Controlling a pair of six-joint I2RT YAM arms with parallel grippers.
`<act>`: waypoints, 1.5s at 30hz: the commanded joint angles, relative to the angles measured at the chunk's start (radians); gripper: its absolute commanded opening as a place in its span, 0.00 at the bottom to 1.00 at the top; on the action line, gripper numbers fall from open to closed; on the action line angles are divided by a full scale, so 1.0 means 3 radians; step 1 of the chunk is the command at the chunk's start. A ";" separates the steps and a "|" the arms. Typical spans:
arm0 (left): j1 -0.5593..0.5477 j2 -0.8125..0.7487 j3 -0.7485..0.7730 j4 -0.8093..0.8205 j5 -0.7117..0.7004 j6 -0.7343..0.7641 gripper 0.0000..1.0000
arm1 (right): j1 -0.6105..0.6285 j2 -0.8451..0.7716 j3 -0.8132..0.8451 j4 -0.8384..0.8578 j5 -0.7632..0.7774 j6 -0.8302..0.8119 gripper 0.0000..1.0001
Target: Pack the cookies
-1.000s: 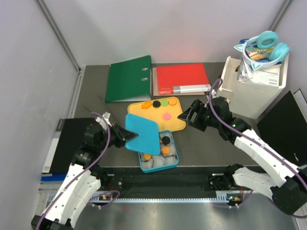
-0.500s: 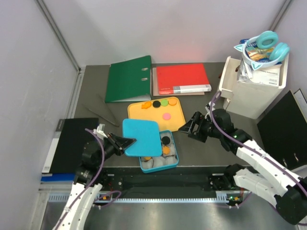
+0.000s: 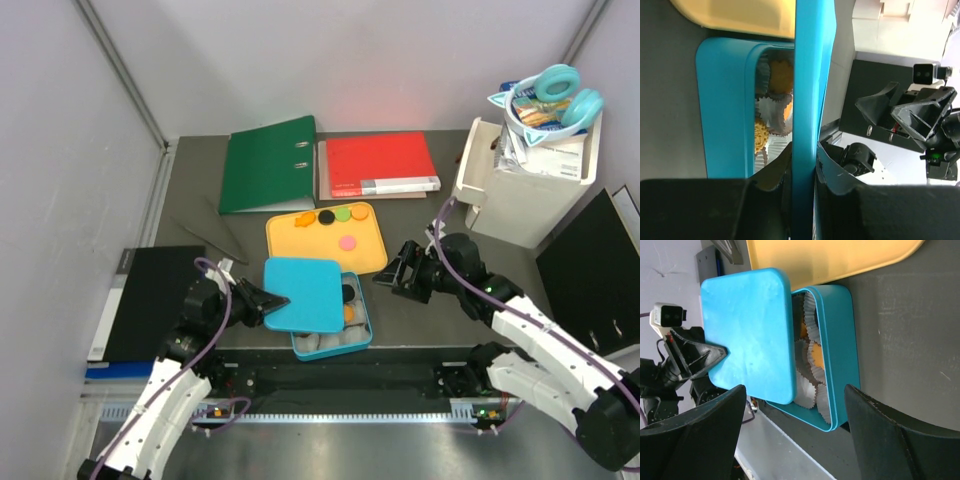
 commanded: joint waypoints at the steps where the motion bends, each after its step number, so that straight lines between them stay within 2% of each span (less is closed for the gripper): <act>1: -0.0007 0.0128 0.0128 -0.0031 0.0094 0.0211 0.22 | -0.0033 -0.0007 -0.0001 0.0124 -0.0003 -0.0034 0.79; 10: -0.0007 0.0072 0.0204 -0.0486 0.0074 0.0384 0.25 | -0.0008 0.0094 0.0024 -0.0014 0.0043 -0.0222 0.79; 14: -0.0007 0.0062 0.0210 -0.0461 0.0068 0.0349 0.25 | 0.0120 0.0315 0.0147 -0.0162 0.0094 -0.0508 0.76; 22: -0.0007 0.0128 0.0235 -0.0359 0.0053 0.0328 0.27 | 0.0483 0.0713 0.0326 -0.0167 0.0324 -0.0678 0.73; 27: -0.0007 0.0174 0.0179 -0.0364 0.0068 0.0359 0.36 | 0.0519 0.0826 0.0372 -0.0091 0.0340 -0.0632 0.73; 32: -0.0007 0.0240 0.0194 -0.0410 0.0048 0.0425 0.52 | 0.0519 0.0780 0.0454 -0.0172 0.0421 -0.0662 0.74; 41: -0.0007 0.0603 0.0424 -0.0691 -0.0039 0.0701 0.56 | 0.0514 0.0816 0.0551 -0.0224 0.0432 -0.0719 0.75; 45: -0.0007 0.0751 0.0613 -0.0921 -0.0217 0.0824 0.66 | 0.0519 0.0821 0.0572 -0.0239 0.0437 -0.0755 0.76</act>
